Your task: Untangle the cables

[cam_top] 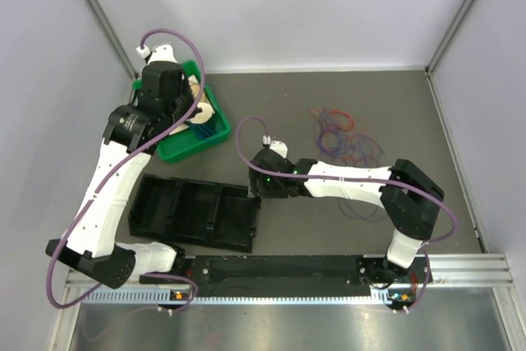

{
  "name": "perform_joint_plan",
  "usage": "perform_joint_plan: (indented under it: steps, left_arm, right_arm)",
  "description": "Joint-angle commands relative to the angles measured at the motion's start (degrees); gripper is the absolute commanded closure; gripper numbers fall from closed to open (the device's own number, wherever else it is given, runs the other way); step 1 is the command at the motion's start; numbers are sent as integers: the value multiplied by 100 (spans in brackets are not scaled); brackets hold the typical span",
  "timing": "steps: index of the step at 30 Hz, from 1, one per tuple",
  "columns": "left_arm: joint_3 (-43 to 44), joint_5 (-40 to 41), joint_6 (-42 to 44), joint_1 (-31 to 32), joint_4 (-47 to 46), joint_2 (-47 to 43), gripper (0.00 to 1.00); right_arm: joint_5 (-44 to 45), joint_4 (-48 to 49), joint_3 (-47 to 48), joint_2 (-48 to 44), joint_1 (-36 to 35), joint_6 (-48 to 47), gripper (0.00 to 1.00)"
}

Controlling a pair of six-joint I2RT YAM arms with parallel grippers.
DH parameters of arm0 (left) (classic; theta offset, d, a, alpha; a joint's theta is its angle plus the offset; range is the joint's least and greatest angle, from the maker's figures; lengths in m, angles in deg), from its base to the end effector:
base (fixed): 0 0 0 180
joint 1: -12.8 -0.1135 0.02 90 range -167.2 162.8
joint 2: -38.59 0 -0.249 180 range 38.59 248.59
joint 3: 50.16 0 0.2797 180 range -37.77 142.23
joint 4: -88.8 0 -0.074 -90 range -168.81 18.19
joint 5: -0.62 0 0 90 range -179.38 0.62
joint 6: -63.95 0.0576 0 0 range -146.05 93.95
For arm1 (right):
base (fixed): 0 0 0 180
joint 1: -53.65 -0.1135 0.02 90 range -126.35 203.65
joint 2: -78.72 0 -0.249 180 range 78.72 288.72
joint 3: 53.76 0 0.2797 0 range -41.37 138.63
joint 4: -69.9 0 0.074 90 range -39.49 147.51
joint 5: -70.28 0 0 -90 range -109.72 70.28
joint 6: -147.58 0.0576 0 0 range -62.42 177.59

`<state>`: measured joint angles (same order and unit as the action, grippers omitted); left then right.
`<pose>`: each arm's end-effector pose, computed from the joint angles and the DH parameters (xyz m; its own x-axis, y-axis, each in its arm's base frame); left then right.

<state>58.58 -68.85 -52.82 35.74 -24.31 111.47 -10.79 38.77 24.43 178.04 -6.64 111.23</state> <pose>0.2685 -0.0917 0.4494 -0.4636 -0.2618 -0.8465 -0.1350 0.9651 -0.2246 0.2067 0.3442 0.1549 -0.8854 0.0537 -0.4617 -0.1650 0.8923 0.4202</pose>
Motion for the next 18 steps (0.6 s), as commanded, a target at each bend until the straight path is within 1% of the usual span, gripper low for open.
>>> perform_joint_plan:
  steps: [1,7,10,11,13,16,18]
  left_arm:
    - [-29,100,110,-26,-185,-116,100]
    - [76,355,136,-44,-300,-2,100]
    - [155,320,154,-53,-352,33,100]
    - [155,302,171,-53,-361,33,100]
    - [138,267,163,-61,-387,33,100]
    - [59,188,154,-70,-414,16,100]
    - [41,170,154,-61,-423,7,100]
  right_arm:
    - [768,-752,389,-10,-228,172,33]
    - [1005,-1227,881,306,-518,383,41]
    - [1102,-1369,1031,394,-580,462,49]
    - [1094,-1325,1023,403,-571,454,55]
    - [1111,-1290,1023,394,-571,427,60]
    - [1234,-1237,1119,473,-571,305,66]
    - [1392,-1385,1338,657,-571,190,69]
